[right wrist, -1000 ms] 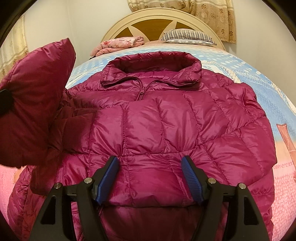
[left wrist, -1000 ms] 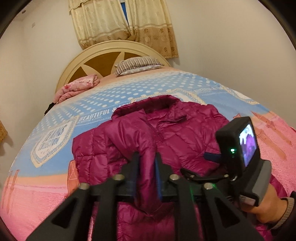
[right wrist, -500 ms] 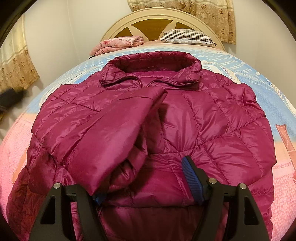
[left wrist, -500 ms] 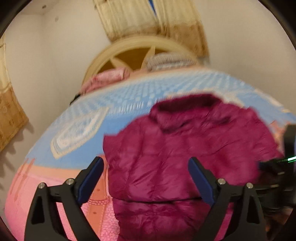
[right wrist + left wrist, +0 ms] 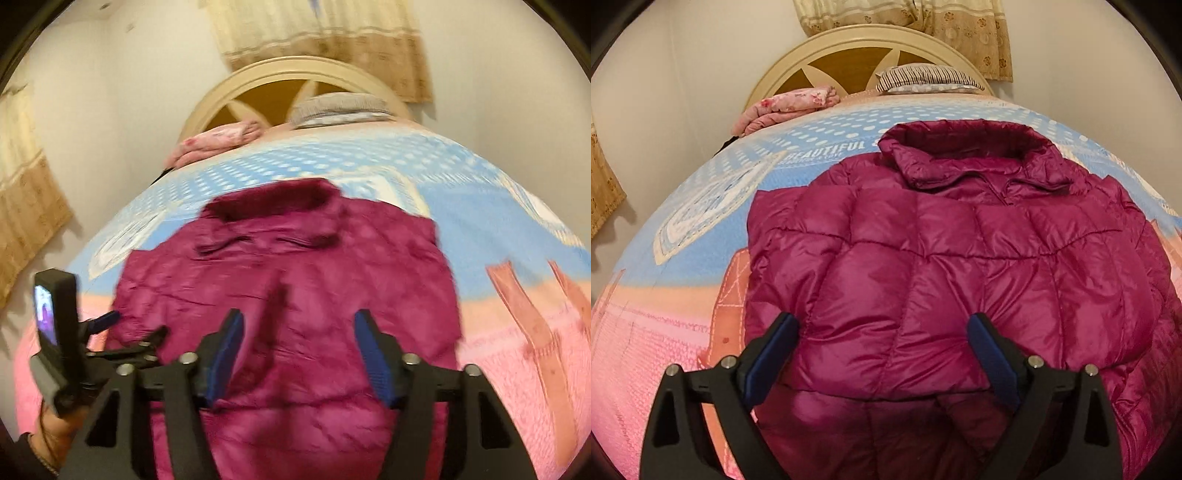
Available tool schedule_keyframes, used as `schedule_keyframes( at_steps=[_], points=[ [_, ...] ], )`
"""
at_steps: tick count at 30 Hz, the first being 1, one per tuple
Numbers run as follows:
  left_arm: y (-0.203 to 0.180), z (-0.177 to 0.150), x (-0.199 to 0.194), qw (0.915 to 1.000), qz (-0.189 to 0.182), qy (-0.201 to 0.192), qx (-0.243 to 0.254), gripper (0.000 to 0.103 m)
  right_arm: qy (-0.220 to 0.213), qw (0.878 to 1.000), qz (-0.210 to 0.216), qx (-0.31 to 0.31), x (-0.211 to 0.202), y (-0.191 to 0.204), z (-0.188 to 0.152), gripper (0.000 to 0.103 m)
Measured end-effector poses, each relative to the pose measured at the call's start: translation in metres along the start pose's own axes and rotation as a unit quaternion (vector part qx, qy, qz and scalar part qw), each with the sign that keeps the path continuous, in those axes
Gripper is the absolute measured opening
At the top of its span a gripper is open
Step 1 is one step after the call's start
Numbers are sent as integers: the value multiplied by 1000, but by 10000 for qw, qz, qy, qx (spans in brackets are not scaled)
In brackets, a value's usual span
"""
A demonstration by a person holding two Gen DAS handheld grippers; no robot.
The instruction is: Fold large clothes
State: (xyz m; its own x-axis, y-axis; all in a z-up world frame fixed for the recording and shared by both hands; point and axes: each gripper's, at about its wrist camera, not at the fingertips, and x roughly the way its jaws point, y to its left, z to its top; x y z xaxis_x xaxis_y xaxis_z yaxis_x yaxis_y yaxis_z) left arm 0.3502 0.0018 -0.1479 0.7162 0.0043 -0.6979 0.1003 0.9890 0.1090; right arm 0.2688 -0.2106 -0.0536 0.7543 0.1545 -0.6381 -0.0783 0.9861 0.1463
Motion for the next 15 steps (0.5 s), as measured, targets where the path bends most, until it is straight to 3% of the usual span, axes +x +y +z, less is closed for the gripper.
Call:
schedule_keyframes(
  at_steps=[2,5,10,15],
  points=[
    [0,0,1,10000,-22,2,-15,98,55,9993,165,-344,11,22,6,42],
    [2,0,5,10000,-53,47,-65,100,403,9971,375,-519,45,47,3,33],
    [3,0,6,9999,-103,78,-96,103,808,9960,243,-301,86,36,-19,30],
    [0,0,9,9999,-97,118,-16,103,830,9953,192,-467,90,34,-31,30]
  ],
)
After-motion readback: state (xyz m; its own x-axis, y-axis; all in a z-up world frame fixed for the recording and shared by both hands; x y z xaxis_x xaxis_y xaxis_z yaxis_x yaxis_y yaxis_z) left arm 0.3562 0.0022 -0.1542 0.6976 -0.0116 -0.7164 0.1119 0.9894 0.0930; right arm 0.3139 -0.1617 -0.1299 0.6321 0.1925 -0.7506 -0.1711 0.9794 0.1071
